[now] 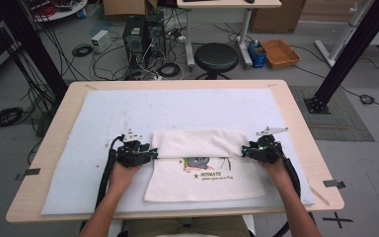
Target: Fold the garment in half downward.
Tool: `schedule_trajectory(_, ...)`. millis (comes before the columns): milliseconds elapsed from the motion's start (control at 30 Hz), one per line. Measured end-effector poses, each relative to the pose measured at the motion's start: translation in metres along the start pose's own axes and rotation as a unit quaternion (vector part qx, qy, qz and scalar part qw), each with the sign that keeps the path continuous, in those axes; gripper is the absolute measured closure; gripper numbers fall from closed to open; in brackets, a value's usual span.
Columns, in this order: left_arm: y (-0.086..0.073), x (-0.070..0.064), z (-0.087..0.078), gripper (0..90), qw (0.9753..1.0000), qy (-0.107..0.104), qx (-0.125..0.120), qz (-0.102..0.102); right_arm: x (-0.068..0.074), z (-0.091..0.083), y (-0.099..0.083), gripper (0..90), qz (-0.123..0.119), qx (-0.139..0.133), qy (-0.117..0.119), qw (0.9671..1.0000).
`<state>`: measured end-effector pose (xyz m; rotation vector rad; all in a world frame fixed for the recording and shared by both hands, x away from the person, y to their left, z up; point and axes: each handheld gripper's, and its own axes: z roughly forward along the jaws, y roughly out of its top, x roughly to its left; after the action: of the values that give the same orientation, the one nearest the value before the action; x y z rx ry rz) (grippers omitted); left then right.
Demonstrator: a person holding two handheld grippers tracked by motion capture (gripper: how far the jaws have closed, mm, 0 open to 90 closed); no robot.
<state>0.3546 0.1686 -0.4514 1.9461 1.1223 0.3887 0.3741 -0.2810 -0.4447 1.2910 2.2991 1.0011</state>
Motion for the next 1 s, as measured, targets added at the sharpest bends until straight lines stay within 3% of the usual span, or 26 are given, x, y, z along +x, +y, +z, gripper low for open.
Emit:
schedule_trajectory(133,0.000,-0.006,0.001,83.0,0.9995,0.016,0.005,0.028,0.007,-0.001,0.001,77.9,-0.036,0.001,-0.001,0.9993)
schedule_trajectory(267,0.000,-0.010,-0.003,86.9,0.9986,0.027,-0.016,0.041,0.011,-0.002,0.002,82.0,-0.063,-0.002,-0.015,0.9979)
schedule_trajectory(367,0.002,-0.008,-0.010,87.2,0.9988,0.011,-0.037,0.029,0.011,-0.007,0.002,82.8,-0.072,-0.013,-0.023,0.9971)
schedule_trajectory(533,0.002,-0.007,-0.021,87.2,0.9977,-0.022,-0.063,0.014,0.009,-0.017,0.002,83.1,-0.064,-0.035,-0.013,0.9972)
schedule_trajectory(633,0.003,-0.011,-0.033,87.2,0.9953,-0.048,-0.084,0.003,0.012,-0.027,0.003,83.1,-0.058,-0.055,-0.002,0.9968)
schedule_trajectory(767,-0.002,-0.019,-0.052,87.3,0.9927,-0.071,-0.097,0.009,0.020,-0.044,-0.003,83.1,-0.065,-0.072,0.009,0.9952)
schedule_trajectory(1000,-0.023,-0.029,-0.083,87.2,0.9880,-0.111,-0.107,0.011,0.028,-0.082,-0.034,83.1,-0.060,-0.089,0.025,0.9939)
